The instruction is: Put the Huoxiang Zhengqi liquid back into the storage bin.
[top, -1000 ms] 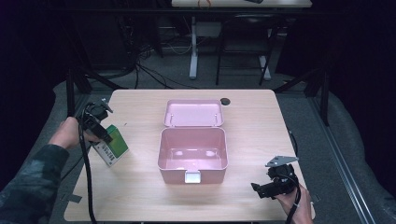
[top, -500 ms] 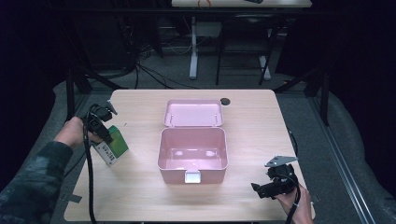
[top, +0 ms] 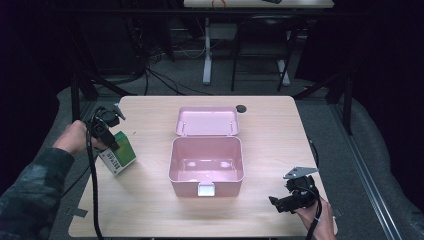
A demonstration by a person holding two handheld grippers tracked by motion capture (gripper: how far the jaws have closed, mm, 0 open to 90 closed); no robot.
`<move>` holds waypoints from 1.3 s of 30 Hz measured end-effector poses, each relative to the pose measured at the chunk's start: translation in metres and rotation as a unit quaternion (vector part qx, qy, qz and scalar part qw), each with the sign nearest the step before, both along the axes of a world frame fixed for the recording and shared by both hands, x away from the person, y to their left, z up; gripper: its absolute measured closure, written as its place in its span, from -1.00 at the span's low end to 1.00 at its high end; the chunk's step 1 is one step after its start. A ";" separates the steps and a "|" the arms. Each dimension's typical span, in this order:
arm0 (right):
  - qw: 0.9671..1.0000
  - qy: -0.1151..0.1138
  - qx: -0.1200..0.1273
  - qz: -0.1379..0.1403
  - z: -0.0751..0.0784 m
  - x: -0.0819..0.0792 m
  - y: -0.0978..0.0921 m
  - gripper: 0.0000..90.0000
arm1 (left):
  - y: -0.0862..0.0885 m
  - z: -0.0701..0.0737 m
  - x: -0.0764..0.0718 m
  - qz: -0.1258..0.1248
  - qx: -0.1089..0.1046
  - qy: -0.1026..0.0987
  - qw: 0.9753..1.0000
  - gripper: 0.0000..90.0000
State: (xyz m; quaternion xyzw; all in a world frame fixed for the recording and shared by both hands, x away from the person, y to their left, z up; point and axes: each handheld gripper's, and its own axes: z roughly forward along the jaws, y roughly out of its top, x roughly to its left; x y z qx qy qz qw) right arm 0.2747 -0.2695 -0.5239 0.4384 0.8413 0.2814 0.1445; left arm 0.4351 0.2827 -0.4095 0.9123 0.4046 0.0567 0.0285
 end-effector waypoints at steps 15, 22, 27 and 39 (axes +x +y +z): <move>1.000 0.006 -0.005 0.001 -0.001 0.000 0.000 -1.00 | -0.017 0.022 -0.007 -0.039 0.013 0.004 0.999 0.41; 1.000 0.006 -0.007 0.001 -0.001 0.000 0.000 -1.00 | -0.022 0.030 -0.008 -0.051 0.013 0.005 0.999 0.41; 1.000 0.007 -0.007 0.002 -0.002 0.000 0.001 -1.00 | -0.025 0.036 -0.011 -0.055 0.015 0.004 0.998 0.41; 1.000 0.008 -0.007 0.002 -0.002 0.000 0.001 -1.00 | -0.032 0.054 -0.014 -0.065 0.016 0.000 0.998 0.41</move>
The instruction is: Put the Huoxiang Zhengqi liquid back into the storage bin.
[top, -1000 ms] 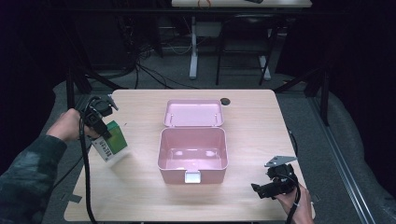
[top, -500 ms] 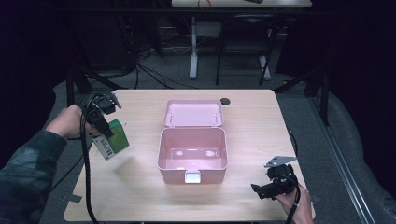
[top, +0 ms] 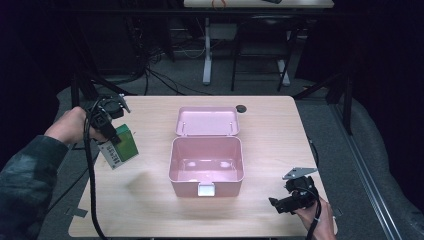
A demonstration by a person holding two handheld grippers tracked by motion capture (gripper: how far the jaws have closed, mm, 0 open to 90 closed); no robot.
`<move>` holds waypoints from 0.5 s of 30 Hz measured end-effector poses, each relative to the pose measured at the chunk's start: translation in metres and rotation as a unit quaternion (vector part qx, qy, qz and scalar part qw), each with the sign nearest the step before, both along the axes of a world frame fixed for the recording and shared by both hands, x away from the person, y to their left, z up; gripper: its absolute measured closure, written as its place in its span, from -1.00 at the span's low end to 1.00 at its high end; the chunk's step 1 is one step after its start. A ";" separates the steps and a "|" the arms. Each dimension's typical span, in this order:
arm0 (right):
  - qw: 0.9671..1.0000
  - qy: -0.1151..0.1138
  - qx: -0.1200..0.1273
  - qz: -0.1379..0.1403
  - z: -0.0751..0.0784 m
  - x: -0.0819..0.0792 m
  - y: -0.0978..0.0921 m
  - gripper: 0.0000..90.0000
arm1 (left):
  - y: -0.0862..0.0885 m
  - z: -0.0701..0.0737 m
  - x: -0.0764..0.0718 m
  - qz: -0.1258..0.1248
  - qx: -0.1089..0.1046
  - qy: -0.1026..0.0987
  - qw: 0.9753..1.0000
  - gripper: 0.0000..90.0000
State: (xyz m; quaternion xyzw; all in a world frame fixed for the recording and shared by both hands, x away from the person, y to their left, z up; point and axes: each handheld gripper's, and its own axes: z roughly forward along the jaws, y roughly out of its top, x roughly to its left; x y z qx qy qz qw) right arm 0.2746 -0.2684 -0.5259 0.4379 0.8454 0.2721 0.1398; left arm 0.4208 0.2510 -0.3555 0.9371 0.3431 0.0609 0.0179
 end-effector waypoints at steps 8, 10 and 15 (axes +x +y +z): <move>1.000 0.001 -0.001 0.001 0.000 0.000 0.000 -1.00 | -0.005 0.011 -0.001 -0.008 0.002 -0.002 1.000 0.41; 1.000 0.002 -0.002 0.001 -0.001 0.000 0.000 -1.00 | -0.006 0.013 -0.001 -0.009 0.000 -0.002 1.000 0.41; 1.000 0.002 -0.003 0.002 -0.001 0.000 0.001 -1.00 | -0.008 0.020 -0.001 -0.016 0.001 -0.003 1.000 0.41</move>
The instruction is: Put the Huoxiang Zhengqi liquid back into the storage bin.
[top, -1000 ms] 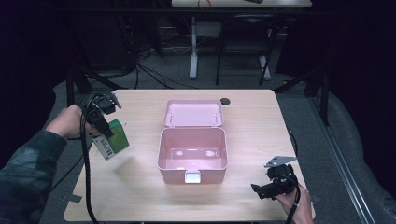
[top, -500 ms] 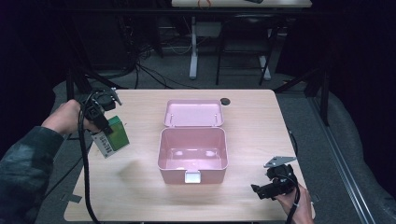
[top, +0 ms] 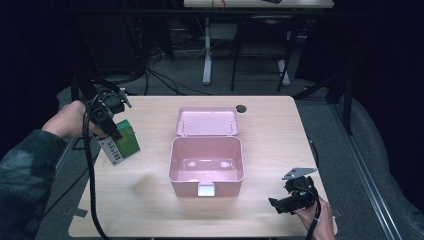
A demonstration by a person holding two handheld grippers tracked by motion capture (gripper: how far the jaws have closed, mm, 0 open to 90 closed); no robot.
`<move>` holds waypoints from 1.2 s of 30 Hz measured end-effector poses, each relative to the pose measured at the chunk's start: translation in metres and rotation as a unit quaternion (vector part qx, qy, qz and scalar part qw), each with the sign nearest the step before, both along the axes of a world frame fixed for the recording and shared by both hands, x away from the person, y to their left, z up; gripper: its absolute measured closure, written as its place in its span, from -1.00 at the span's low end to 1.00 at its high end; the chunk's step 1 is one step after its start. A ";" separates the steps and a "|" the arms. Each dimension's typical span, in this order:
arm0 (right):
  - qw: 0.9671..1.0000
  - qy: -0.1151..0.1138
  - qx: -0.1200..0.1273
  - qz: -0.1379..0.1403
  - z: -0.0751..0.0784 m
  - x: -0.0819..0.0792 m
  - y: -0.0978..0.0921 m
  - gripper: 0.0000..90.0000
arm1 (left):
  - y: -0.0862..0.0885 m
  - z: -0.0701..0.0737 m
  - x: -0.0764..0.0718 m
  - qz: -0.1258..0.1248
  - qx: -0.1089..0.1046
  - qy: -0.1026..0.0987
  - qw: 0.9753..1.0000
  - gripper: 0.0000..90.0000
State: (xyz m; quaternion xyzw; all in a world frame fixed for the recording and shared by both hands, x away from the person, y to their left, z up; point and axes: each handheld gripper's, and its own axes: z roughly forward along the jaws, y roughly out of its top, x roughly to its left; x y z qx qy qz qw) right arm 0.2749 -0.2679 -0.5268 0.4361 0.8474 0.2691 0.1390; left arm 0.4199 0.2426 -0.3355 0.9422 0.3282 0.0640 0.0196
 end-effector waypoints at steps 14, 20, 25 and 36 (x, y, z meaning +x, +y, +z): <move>1.000 0.001 0.003 -0.001 0.000 0.000 0.000 -0.99 | -0.011 0.020 -0.003 -0.014 -0.002 -0.006 1.000 0.41; 1.000 0.000 0.001 -0.001 0.000 0.000 0.000 -0.99 | -0.016 0.028 -0.003 -0.019 0.000 -0.009 1.000 0.41; 1.000 -0.001 0.002 0.000 0.000 0.000 0.000 -0.99 | -0.020 0.033 -0.003 -0.024 0.002 -0.009 1.000 0.41; 1.000 0.000 0.000 0.000 -0.001 0.000 0.000 -0.99 | -0.029 0.044 -0.003 -0.035 0.003 -0.013 0.999 0.41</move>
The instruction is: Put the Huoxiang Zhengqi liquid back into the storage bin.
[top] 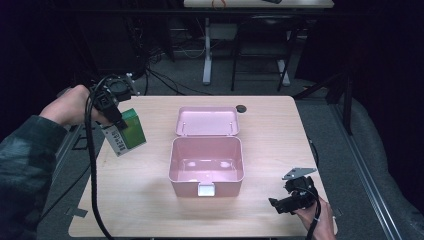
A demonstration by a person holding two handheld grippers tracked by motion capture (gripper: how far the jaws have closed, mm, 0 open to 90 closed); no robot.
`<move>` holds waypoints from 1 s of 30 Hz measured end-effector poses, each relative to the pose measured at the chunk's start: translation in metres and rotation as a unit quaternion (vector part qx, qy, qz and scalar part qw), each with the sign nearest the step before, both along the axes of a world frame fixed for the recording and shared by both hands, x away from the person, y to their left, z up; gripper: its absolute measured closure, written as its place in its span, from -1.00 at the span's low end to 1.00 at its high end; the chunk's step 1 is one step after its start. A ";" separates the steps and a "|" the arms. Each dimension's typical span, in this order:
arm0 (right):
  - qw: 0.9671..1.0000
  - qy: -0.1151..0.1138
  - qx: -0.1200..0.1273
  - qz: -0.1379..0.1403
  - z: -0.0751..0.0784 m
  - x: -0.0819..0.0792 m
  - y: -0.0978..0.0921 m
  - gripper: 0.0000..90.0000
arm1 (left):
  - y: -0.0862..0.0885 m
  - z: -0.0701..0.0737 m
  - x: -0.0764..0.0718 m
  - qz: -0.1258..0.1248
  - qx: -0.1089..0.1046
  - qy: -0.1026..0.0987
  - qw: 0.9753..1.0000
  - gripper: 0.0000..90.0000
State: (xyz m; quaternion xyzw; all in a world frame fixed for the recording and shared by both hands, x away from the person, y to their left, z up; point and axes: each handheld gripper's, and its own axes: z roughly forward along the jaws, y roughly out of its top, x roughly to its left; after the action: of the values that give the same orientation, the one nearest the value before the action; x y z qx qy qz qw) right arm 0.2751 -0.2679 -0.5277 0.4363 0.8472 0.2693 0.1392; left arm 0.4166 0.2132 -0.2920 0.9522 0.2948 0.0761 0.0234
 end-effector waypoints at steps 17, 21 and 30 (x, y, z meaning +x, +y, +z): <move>1.000 0.009 -0.003 0.001 -0.002 0.001 0.000 -1.00 | -0.020 0.018 0.000 -0.019 0.004 -0.005 1.000 0.41; 1.000 0.010 -0.007 0.006 -0.003 0.002 0.000 -1.00 | -0.025 0.023 0.000 -0.025 0.005 -0.007 1.000 0.41; 1.000 0.014 -0.008 0.007 -0.004 0.002 0.001 -1.00 | -0.036 0.033 0.001 -0.034 0.008 -0.012 0.999 0.41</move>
State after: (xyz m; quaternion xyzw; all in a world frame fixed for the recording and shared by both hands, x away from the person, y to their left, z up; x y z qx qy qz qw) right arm 0.2767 -0.2669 -0.5313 0.4334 0.8541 0.2571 0.1290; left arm 0.4180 0.1771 -0.2590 0.9609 0.2615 0.0888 0.0214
